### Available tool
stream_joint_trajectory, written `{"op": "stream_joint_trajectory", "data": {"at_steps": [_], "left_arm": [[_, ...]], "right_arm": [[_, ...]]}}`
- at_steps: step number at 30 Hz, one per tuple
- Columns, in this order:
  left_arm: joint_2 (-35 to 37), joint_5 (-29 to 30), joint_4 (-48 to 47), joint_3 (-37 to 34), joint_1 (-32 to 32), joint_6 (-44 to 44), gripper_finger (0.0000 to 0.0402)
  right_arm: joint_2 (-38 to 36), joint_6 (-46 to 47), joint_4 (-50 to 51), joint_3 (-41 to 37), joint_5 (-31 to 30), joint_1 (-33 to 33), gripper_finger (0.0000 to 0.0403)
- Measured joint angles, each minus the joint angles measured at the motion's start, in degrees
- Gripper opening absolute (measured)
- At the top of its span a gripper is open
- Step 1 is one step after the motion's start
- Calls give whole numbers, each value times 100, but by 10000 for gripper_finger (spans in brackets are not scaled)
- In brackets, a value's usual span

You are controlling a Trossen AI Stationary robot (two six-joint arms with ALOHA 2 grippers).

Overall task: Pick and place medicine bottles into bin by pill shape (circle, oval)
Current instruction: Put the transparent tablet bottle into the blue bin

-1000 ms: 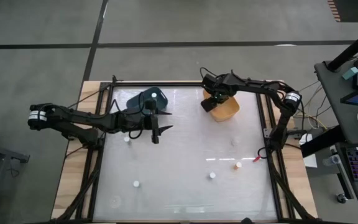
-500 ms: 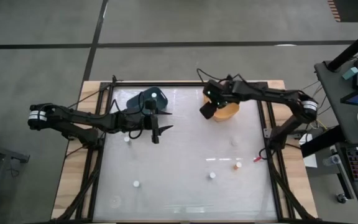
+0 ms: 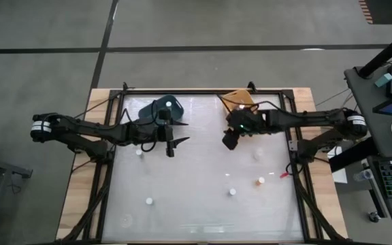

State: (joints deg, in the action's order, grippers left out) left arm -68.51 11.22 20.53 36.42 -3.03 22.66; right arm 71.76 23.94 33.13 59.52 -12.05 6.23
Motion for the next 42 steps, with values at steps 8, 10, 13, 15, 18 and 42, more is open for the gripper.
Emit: {"op": "stream_joint_trajectory", "data": {"at_steps": [8, 10, 13, 15, 18, 42], "left_arm": [[0, -2, -2, -1, 1, -764, 228], [0, -2, -9, -7, 4, -1025, 228], [-2, -3, -15, -8, 7, -1322, 228], [-2, -2, -13, -8, 7, -1456, 228], [-2, -2, -7, -6, 7, -1546, 228], [-2, -3, 4, -5, 2, -1633, 228]], "right_arm": [[-565, 505, -202, -750, 4, -318, 167], [-674, 630, -91, -837, 36, -362, 166], [-828, 762, 144, -899, 50, -430, 167], [-921, 900, 336, -912, 54, -459, 166], [-1057, 1084, 636, -915, 60, -506, 166], [-1320, 2918, 2828, -997, 158, -1261, 231]]}}
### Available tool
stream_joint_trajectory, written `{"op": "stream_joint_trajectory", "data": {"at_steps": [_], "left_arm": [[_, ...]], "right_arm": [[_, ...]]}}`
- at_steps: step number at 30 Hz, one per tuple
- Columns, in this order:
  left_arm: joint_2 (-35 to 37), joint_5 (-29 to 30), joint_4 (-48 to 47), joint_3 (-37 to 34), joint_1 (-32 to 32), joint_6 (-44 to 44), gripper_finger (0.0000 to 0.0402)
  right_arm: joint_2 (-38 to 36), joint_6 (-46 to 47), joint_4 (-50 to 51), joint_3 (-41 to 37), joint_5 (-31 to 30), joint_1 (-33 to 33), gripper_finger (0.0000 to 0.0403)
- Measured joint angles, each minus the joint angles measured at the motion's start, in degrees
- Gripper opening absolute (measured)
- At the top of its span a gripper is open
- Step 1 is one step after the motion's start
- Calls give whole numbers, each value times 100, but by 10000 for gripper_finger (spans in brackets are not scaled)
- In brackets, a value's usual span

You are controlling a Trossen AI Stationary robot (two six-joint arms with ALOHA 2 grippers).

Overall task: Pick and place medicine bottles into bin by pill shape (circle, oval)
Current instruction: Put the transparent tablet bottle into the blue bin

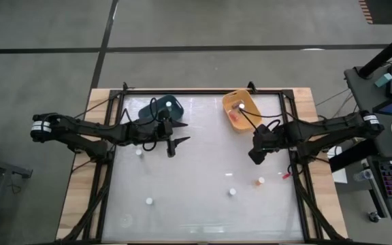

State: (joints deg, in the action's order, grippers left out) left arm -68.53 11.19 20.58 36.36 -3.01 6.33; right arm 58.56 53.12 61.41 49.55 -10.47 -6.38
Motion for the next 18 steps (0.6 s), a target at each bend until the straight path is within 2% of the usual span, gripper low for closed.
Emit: {"op": "stream_joint_trajectory", "data": {"at_steps": [8, 14, 18], "left_arm": [[0, -1, -4, 2, 0, 1, 228], [0, 1, -4, 0, 0, 2, 228], [0, 1, -4, 0, 0, 2, 228]], "right_arm": [[53, 286, -38, -362, 38, -17, 286], [55, 407, -122, -612, 39, -17, 290], [55, 402, -548, -801, 120, -14, 284]]}}
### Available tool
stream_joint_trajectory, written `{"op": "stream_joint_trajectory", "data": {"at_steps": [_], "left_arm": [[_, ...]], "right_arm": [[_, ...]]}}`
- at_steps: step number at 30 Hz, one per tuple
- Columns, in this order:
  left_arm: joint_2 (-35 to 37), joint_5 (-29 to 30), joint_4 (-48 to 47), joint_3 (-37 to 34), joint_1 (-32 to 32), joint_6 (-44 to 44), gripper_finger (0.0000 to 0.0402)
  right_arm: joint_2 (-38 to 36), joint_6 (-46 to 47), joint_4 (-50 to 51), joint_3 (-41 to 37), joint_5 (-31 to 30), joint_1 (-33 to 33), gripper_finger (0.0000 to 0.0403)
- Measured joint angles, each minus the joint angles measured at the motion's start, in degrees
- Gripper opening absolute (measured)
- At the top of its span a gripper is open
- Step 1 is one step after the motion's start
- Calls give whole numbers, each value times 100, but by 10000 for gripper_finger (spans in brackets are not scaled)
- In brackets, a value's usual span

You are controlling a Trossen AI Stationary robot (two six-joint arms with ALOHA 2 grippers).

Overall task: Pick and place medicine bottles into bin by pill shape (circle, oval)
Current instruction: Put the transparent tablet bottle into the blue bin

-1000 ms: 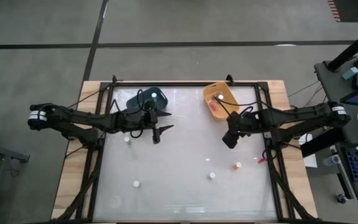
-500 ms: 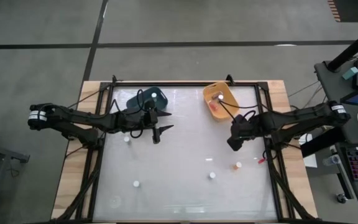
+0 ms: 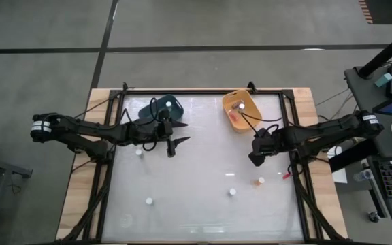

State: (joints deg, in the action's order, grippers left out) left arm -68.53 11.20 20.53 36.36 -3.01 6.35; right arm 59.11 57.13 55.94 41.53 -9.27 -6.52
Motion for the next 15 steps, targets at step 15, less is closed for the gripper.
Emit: {"op": "stream_joint_trajectory", "data": {"at_steps": [15], "left_arm": [[-2, 0, 0, 0, 0, 2, 228]], "right_arm": [[4, 91, -677, -622, 69, 0, 249]]}}
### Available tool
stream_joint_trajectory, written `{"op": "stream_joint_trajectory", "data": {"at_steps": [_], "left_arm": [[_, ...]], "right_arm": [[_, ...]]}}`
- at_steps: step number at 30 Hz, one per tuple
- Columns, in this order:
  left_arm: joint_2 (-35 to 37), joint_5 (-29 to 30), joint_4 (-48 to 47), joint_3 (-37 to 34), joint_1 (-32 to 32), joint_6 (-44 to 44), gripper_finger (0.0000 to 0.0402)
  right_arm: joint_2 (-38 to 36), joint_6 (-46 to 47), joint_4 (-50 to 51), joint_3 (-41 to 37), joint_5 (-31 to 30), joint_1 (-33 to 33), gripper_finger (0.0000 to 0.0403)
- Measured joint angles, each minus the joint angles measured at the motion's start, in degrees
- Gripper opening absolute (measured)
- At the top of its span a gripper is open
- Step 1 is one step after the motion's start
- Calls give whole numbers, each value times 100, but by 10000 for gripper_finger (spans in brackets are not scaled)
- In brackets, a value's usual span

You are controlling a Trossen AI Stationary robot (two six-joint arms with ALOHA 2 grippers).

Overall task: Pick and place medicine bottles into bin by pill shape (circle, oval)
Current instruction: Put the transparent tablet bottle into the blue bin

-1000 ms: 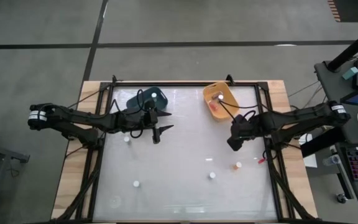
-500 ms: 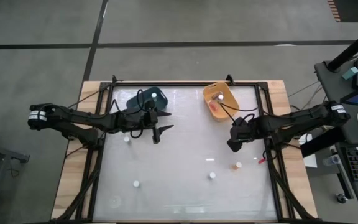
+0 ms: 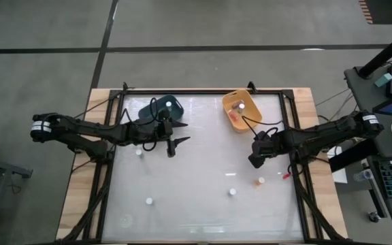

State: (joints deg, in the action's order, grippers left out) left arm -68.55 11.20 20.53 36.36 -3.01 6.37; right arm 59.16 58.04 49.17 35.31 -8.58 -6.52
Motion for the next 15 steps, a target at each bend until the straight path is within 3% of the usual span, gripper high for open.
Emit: {"op": "stream_joint_trajectory", "data": {"at_steps": [10, 15], "left_arm": [[0, 0, 0, 0, 0, 2, 228], [0, 0, 0, 0, 0, 2, 228]], "right_arm": [[-2, 57, -74, -2, -4, 0, 141], [-2, 11, -143, -2, -9, 0, 128]]}}
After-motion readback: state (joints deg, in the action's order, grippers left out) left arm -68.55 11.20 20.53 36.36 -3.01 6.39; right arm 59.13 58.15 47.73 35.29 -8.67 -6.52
